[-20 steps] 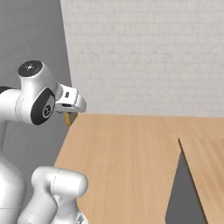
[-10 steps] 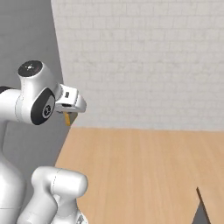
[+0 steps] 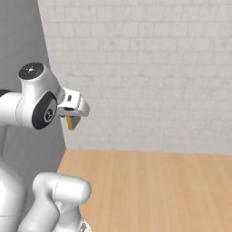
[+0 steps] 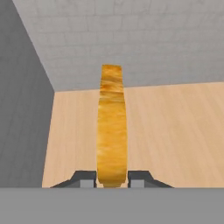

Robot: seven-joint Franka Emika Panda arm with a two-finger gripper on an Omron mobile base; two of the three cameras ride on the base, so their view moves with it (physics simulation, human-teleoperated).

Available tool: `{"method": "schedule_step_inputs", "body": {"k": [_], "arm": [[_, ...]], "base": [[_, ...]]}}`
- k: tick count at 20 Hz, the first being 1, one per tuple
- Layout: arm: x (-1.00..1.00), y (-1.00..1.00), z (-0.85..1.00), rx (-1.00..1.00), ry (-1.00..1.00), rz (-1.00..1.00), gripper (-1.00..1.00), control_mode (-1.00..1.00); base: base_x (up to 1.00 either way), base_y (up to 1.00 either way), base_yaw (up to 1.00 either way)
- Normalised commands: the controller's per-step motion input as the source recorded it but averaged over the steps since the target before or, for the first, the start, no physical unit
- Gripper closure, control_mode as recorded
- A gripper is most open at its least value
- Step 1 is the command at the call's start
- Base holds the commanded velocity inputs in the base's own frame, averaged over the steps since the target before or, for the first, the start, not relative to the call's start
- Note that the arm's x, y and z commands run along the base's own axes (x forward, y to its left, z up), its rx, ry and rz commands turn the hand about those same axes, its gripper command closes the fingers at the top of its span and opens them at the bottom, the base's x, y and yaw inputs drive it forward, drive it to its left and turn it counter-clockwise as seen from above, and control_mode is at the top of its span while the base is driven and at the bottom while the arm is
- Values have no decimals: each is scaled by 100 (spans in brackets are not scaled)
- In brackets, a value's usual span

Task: Start the toaster. Once the lever pops up, take the bread to the plate on the dining counter.

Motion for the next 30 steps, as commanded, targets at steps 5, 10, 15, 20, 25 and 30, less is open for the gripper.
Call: {"method": "schedule_step_inputs", "body": {"k": [5,10,15,20,25,30], "arm": [[0,0,0,0,0,0,100,100],[0,0,0,0,0,0,100,100],[0,0,0,0,0,0,100,100],[0,0,0,0,0,0,100,100],[0,0,0,0,0,0,100,100],[0,0,0,0,0,0,100,100]], "base": [[100,0,-1],[90,-4,-31],[67,-1,-55],[58,0,-61],[49,0,-66],[45,0,-68]]}}
